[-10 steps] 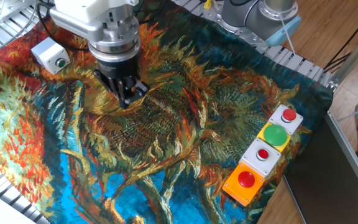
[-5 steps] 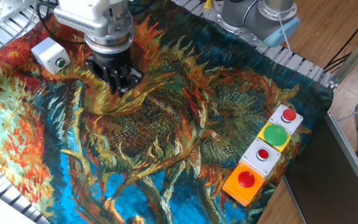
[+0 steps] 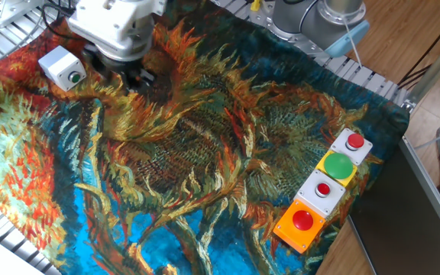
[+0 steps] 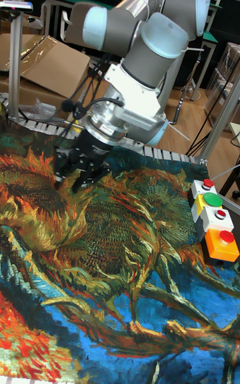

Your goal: Press the button horizontally

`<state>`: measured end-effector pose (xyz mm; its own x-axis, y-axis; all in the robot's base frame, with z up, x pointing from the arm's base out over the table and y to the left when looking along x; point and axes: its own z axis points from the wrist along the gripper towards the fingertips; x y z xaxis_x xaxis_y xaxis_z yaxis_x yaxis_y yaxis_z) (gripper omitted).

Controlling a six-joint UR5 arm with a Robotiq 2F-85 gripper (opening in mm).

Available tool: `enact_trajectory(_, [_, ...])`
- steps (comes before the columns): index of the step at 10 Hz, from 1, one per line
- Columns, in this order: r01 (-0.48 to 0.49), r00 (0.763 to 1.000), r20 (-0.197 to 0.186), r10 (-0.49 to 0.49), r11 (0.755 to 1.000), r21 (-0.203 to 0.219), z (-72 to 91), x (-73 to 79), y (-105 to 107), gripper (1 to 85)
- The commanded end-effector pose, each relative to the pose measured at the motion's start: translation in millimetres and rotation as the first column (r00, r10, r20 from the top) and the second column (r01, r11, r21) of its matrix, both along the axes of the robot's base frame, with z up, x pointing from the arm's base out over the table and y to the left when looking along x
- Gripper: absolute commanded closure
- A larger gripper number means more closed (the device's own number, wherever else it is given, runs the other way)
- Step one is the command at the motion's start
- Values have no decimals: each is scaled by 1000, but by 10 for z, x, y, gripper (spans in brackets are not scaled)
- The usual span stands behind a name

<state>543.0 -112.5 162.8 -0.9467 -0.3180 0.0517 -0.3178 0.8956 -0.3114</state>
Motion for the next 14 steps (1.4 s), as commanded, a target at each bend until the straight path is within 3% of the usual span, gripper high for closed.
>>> enact_trajectory(1, [-16,1000,1,16,999,45,-18,17,-20,197])
enact_trajectory(2, [-38,999,-13,37,999,-24,34,4,-187,200])
enact_trajectory(4, [-116,993,-16,115,973,-201,-78,143,-753,200])
enact_trajectory(6, [-127,991,4,131,969,-210,-241,153,-916,213])
enact_trajectory(8, [-110,994,-20,109,985,-134,-270,49,-747,213])
enact_trajectory(9, [-106,994,-28,103,986,-128,-277,22,-738,213])
enact_trajectory(11, [-99,995,-41,93,982,-160,-298,-1,-835,207])
enact_trajectory(14, [-75,997,1,76,990,-121,-695,-193,-1059,200])
